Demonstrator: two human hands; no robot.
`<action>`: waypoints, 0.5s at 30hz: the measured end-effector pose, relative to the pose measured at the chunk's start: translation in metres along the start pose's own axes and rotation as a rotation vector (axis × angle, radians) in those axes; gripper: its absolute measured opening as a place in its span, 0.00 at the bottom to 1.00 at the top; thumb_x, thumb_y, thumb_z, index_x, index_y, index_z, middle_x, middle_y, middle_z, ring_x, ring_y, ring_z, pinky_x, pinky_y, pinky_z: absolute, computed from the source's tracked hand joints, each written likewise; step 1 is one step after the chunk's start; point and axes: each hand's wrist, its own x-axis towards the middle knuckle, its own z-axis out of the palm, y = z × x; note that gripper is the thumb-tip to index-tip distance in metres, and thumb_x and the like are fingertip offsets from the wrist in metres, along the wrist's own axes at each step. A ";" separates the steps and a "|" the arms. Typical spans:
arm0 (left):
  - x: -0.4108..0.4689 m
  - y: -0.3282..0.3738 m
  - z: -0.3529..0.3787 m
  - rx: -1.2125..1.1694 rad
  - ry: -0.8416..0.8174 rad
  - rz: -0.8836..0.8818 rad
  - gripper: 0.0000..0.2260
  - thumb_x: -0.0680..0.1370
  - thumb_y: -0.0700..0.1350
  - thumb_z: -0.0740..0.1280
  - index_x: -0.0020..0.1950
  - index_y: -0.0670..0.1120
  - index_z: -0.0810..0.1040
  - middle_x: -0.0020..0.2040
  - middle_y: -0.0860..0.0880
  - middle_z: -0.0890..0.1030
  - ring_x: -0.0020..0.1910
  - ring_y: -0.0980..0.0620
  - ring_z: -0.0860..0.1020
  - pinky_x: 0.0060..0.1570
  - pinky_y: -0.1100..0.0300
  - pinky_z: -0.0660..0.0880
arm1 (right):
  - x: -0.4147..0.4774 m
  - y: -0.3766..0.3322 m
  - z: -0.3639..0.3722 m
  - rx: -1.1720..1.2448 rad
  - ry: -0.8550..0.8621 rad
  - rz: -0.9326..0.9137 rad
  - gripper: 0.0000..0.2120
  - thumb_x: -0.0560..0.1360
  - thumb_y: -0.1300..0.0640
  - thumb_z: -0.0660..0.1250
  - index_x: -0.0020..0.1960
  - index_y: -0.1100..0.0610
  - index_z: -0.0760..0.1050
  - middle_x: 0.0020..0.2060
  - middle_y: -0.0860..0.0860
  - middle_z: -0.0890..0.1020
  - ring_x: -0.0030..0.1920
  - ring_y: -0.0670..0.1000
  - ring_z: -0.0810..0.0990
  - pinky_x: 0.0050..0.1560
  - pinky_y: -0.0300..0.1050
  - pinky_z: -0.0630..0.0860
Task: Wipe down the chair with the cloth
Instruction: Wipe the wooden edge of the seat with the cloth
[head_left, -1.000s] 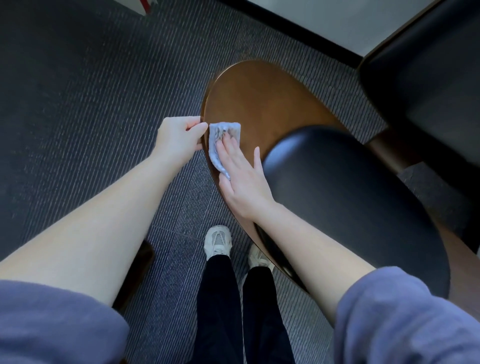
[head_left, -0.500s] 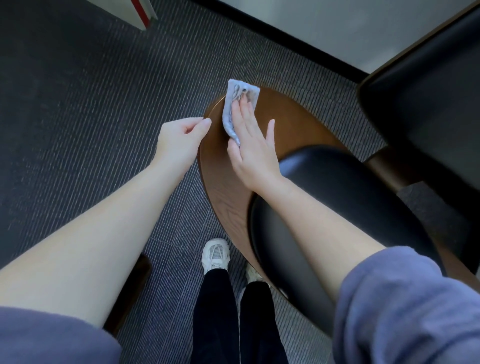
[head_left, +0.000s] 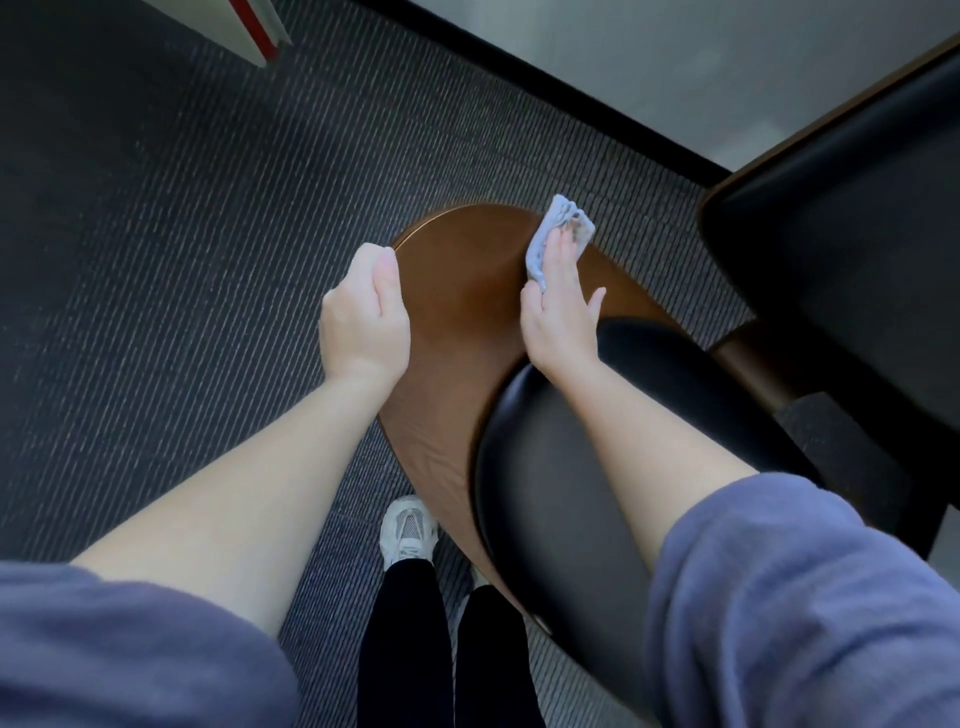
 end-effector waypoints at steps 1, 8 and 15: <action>0.001 -0.001 0.002 0.010 0.015 0.012 0.14 0.84 0.50 0.50 0.43 0.46 0.66 0.29 0.54 0.65 0.28 0.55 0.65 0.32 0.55 0.60 | 0.004 0.007 -0.002 -0.003 0.000 0.029 0.30 0.81 0.59 0.50 0.80 0.54 0.43 0.80 0.45 0.45 0.79 0.45 0.44 0.75 0.63 0.35; 0.001 -0.004 0.004 0.056 0.058 0.047 0.11 0.84 0.49 0.50 0.45 0.49 0.65 0.29 0.55 0.66 0.28 0.57 0.66 0.34 0.56 0.58 | 0.020 0.047 -0.012 -0.037 -0.006 0.161 0.31 0.81 0.60 0.51 0.80 0.53 0.43 0.80 0.47 0.45 0.79 0.45 0.43 0.74 0.65 0.36; 0.001 -0.007 0.006 0.059 0.074 0.051 0.11 0.84 0.49 0.50 0.45 0.49 0.66 0.29 0.55 0.66 0.28 0.57 0.67 0.34 0.56 0.58 | 0.036 0.075 -0.014 -0.105 -0.011 0.347 0.29 0.81 0.57 0.50 0.80 0.55 0.46 0.80 0.50 0.48 0.79 0.49 0.45 0.74 0.70 0.41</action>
